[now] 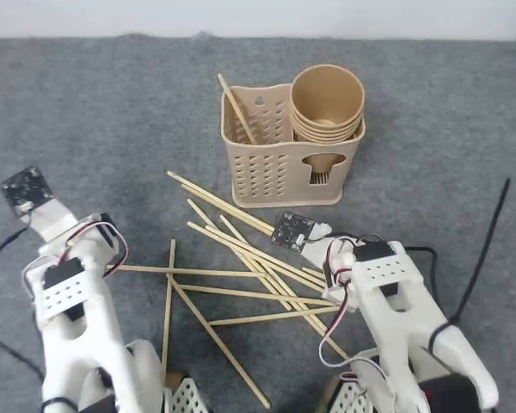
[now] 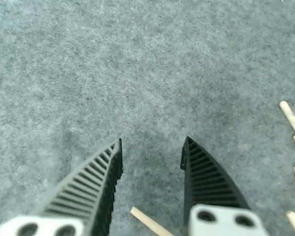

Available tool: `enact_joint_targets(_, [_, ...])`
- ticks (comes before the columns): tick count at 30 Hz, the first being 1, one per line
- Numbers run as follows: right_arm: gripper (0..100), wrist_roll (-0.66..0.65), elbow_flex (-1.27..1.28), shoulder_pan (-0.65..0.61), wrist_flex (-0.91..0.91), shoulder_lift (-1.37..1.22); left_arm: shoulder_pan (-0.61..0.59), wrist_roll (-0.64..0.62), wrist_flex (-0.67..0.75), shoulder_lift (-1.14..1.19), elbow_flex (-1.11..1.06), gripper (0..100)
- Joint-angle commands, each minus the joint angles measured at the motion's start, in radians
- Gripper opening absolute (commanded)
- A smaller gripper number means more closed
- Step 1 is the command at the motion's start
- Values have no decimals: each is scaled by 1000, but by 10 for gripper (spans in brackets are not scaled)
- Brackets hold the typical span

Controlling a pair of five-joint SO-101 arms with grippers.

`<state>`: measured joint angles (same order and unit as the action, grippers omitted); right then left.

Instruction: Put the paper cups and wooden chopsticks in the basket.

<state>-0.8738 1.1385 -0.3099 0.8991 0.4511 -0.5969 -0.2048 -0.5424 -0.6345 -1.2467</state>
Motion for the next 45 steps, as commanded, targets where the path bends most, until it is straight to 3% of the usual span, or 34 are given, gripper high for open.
enact_joint_targets(1, [70,-54,-8,-15,-5,-62,6,-3,26,-32,8,184])
enact_joint_targets(3, [1,-52,-21,-13,-2,-68,5,-3,26,-32,8,184])
enact_joint_targets(7, [6,-48,-37,-16,36,-67,2,-3,26,-32,8,184])
enact_joint_targets(11, [9,-43,-107,-19,197,-10,2,-3,26,-32,8,184])
enact_joint_targets(19, [9,-41,-319,-19,572,378,2,-3,26,-32,8,184])
enact_joint_targets(25, [9,-29,-499,-19,645,630,2,-3,26,-32,8,184])
enact_joint_targets(29, [9,215,-595,-21,564,685,2,-3,26,-32,8,184])
enact_joint_targets(35, [8,853,-634,-19,157,691,2,-3,26,-32,8,184])
enact_joint_targets(45, [8,1226,-629,-56,-460,674,0,-3,26,-32,8,184])
